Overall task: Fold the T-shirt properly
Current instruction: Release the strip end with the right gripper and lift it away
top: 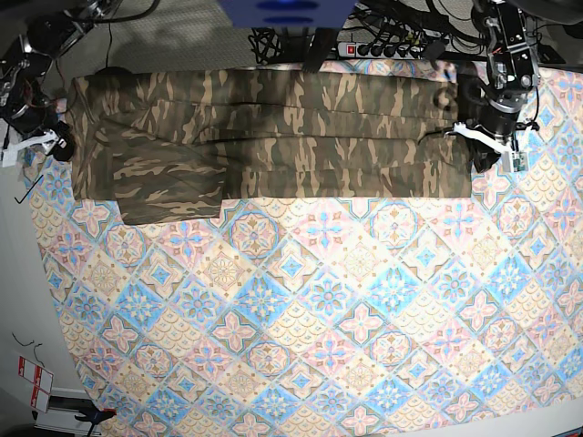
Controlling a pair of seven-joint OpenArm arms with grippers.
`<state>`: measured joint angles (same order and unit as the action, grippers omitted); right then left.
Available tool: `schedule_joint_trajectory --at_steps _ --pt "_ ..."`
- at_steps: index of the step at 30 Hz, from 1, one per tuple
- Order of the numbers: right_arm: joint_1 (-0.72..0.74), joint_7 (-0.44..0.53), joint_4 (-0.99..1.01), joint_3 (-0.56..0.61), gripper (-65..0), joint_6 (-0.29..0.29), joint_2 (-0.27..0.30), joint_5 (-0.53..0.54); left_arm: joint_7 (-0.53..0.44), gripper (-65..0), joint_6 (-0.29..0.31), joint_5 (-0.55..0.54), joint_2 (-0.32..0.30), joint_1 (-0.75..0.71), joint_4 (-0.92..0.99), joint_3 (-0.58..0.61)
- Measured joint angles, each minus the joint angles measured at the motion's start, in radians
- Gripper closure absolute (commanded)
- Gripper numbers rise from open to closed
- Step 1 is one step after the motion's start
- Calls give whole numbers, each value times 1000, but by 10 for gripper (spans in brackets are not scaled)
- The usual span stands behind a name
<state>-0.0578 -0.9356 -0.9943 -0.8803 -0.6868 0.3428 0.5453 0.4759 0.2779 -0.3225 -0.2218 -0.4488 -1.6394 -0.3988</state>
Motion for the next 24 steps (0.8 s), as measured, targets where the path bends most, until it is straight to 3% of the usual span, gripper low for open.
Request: schedule_joint_trajectory --at_steps 9,15,20,24 --pt "21 6 68 1 -362 -9 18 -17 3 0 5 0 -25 22 84 0" --pt "13 -56 -9 49 -361 -1 9 -36 4 0 -3 0 -25 36 108 3" --pt "-2 -59 -66 106 -361 -10 -14 44 3 0 0 0 -25 47 108 6" --pt "-24 -60 -66 110 -360 2 -11 27 3 0 -3 0 -25 47 114 6"
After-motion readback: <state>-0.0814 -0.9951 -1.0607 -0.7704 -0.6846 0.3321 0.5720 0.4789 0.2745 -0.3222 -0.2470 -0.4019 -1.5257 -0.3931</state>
